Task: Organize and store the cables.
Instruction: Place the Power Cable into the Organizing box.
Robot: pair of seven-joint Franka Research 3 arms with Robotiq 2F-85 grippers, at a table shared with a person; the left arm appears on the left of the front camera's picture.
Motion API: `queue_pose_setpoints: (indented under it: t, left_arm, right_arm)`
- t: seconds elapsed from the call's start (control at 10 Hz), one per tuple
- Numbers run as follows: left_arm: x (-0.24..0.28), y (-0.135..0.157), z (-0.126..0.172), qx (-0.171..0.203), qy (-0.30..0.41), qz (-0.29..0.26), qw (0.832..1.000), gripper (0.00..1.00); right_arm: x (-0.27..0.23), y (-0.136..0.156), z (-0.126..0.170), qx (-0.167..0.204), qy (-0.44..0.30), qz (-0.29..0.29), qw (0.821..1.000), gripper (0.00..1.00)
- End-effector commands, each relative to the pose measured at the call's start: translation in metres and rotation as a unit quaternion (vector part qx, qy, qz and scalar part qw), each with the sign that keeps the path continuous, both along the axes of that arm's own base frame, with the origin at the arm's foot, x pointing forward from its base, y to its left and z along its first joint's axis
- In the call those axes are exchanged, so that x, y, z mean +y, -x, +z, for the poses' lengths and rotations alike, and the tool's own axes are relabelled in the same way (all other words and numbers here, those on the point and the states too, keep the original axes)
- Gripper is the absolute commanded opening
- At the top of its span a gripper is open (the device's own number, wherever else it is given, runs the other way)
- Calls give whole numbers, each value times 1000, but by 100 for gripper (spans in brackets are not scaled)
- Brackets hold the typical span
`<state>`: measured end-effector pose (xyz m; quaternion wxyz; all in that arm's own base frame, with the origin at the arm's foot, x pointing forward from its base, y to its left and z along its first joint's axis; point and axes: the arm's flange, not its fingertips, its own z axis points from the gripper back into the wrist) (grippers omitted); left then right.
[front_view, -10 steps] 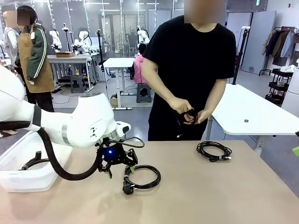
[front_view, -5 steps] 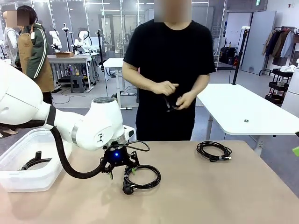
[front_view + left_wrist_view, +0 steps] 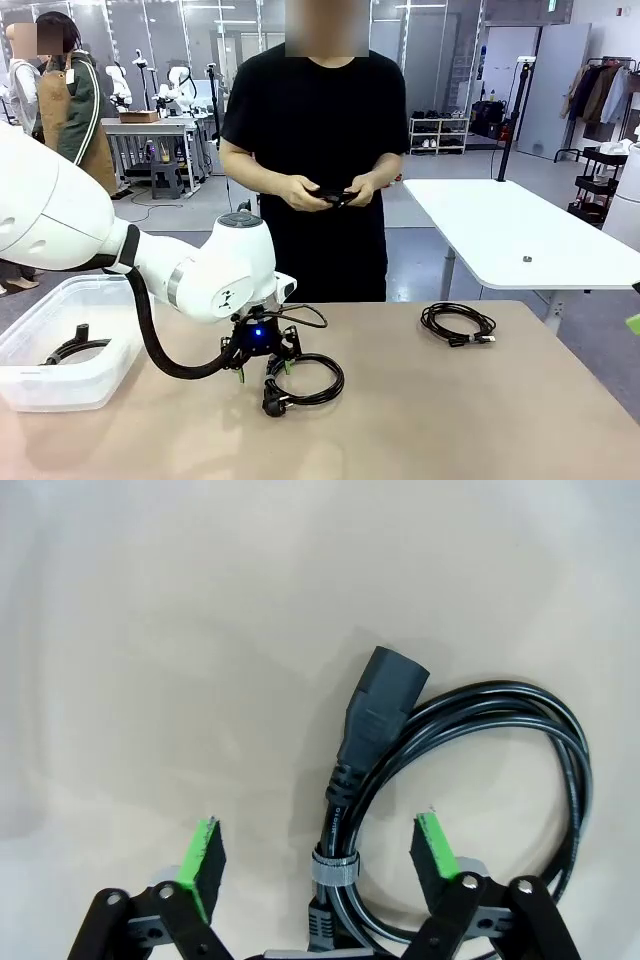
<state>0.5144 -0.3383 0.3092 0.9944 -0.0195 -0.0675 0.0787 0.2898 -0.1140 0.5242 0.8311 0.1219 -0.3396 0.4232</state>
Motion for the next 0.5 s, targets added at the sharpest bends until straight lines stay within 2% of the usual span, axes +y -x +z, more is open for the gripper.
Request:
queue_pose_setpoints:
  t: [0.0, 0.1, 0.2, 0.3, 0.4]
  left_arm:
    - [-11, -4, 0, 10, -34, 13, 999, 78]
    - [-12, -1, 1, 7, -41, 6, 999, 59]
    - [-11, 1, 2, 13, -40, -3, 999, 46]
    - [-12, 1, 3, 27, -19, -18, 999, 20]
    - [-13, 2, 3, 28, -23, -20, 999, 0]
  right_arm:
    - [-1, 0, 0, -2, -1, 2, 1000, 100]
    - [-1, 0, 0, -2, -1, 2, 1000, 100]
    - [-1, 0, 0, -2, -1, 2, 1000, 100]
    - [-1, 0, 0, -2, -1, 2, 1000, 100]
    - [-1, 0, 0, -2, -1, 2, 1000, 100]
